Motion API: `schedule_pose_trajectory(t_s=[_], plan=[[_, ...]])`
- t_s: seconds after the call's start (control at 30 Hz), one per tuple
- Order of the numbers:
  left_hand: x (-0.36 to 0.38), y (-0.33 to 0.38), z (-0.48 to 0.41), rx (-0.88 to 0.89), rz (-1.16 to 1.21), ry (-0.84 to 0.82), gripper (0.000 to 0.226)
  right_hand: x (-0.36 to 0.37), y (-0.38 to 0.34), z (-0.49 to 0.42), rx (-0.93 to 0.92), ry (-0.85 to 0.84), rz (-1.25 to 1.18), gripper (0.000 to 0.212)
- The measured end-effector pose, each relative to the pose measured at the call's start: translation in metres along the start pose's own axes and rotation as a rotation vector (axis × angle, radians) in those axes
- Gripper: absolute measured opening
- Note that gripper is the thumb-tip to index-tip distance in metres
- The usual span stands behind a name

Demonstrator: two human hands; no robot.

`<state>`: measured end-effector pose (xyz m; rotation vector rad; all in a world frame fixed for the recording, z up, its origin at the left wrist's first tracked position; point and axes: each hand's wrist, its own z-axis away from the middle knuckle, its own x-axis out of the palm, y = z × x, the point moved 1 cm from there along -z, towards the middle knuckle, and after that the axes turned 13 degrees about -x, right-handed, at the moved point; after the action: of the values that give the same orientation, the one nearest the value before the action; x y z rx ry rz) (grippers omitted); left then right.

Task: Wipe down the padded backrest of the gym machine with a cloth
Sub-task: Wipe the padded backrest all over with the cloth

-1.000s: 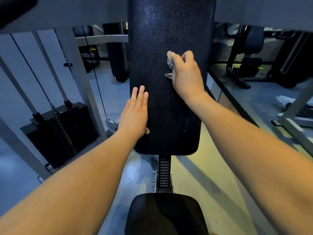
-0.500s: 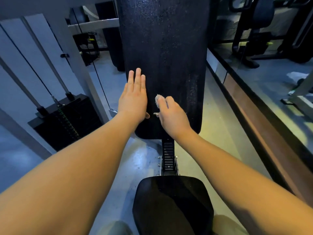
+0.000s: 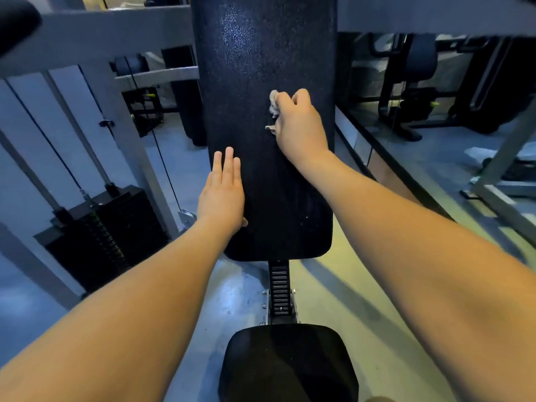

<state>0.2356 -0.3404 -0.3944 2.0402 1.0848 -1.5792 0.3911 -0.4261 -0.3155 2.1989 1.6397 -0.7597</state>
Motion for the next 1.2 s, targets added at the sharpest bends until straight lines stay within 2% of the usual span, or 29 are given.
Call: schedule_pose_trajectory(t_s=[0.07, 0.2, 0.4, 0.5, 0.6, 0.67, 0.7, 0.8, 0.9, 1.03, 1.13, 1.2], plan=[[0.001, -0.001, -0.002, 0.001, 0.024, 0.004, 0.144, 0.008, -0.01, 0.014, -0.005, -0.008, 0.002, 0.027], [0.003, -0.002, 0.0, 0.007, 0.024, 0.029, 0.147, 0.034, -0.027, 0.079, -0.036, -0.096, -0.03, 0.041], [0.002, 0.0, 0.002, 0.022, -0.054, 0.059, 0.146, 0.053, -0.045, 0.175, 0.028, -0.224, -0.049, 0.048], [0.001, 0.008, 0.003, 0.005, -0.059, 0.047, 0.138, 0.056, -0.051, 0.213, 0.024, -0.343, -0.021, 0.055], [-0.009, 0.013, 0.001, 0.042, -0.003, 0.103, 0.114, 0.049, -0.05, 0.231, 0.027, -0.436, -0.072, 0.05], [-0.024, 0.018, -0.005, 0.106, 0.033, 0.16, 0.104, 0.035, -0.04, 0.228, 0.034, -0.413, -0.14, 0.042], [-0.034, 0.022, -0.011, 0.136, 0.044, 0.176, 0.107, 0.025, -0.032, 0.223, 0.049, -0.38, -0.161, 0.04], [-0.068, 0.037, -0.036, 0.135, 0.026, 0.147, 0.131, -0.007, 0.001, 0.197, 0.133, -0.185, -0.16, 0.041], [-0.086, 0.051, -0.054, 0.127, 0.026, 0.016, 0.147, -0.039, 0.035, 0.165, 0.23, -0.042, -0.067, 0.037], [-0.081, 0.064, -0.058, 0.108, 0.016, -0.023, 0.152, -0.057, 0.07, 0.122, 0.368, -0.018, -0.078, 0.031], [-0.077, 0.068, -0.061, 0.096, 0.014, 0.0, 0.151, -0.055, 0.08, 0.086, 0.441, 0.038, -0.26, 0.03], [-0.075, 0.068, -0.063, 0.094, 0.006, 0.009, 0.151, -0.049, 0.082, 0.062, 0.557, 0.012, -0.385, 0.033]])
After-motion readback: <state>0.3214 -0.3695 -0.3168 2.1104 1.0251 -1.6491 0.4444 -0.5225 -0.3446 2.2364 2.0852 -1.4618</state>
